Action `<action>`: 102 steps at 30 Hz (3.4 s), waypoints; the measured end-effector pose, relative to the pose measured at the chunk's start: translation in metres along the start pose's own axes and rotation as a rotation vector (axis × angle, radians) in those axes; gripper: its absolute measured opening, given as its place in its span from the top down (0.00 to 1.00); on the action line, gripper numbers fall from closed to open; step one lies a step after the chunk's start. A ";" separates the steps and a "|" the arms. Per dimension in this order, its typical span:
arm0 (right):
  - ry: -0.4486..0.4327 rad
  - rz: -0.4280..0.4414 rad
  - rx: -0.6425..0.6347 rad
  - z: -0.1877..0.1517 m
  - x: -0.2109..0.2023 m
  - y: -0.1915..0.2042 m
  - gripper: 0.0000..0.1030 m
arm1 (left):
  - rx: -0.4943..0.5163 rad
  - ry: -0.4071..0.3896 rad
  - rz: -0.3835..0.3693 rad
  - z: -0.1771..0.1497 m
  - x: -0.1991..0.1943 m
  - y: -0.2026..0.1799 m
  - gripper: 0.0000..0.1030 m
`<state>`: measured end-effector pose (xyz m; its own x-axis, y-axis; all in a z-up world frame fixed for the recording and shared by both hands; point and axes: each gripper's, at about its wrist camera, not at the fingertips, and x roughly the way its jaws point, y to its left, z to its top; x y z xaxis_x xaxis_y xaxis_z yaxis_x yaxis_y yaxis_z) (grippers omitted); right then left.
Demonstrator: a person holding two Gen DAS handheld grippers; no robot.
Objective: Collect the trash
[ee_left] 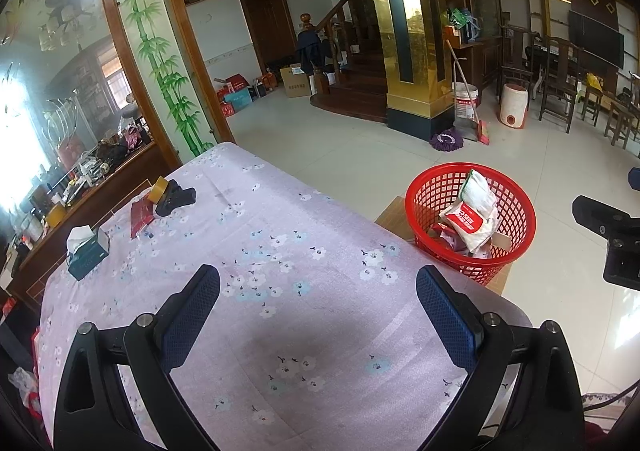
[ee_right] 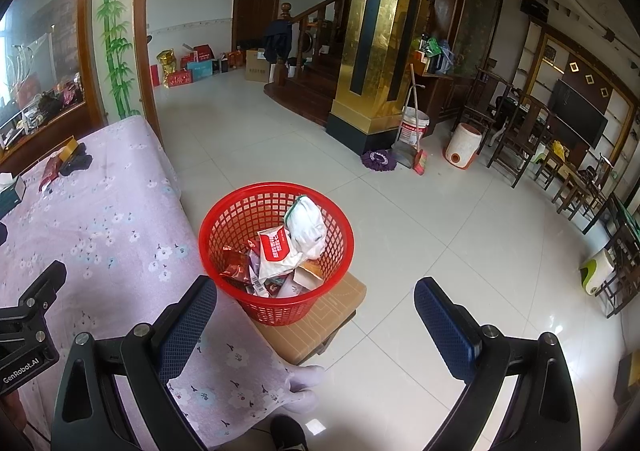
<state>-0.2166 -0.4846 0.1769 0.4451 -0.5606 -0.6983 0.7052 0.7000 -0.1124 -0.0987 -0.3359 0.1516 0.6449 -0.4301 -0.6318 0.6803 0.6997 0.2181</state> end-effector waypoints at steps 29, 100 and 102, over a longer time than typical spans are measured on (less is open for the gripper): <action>0.008 0.004 -0.013 -0.003 0.005 0.007 0.02 | -0.007 0.005 -0.001 0.000 0.002 0.001 0.05; 0.133 0.237 -0.275 -0.008 0.043 0.143 0.02 | -0.410 0.292 0.231 -0.124 0.009 0.146 0.05; 0.145 0.279 -0.318 -0.015 0.046 0.168 0.02 | -0.449 0.318 0.264 -0.144 0.003 0.161 0.05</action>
<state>-0.0862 -0.3857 0.1151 0.4961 -0.2788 -0.8223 0.3543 0.9296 -0.1014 -0.0373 -0.1426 0.0774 0.5889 -0.0667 -0.8055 0.2538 0.9614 0.1059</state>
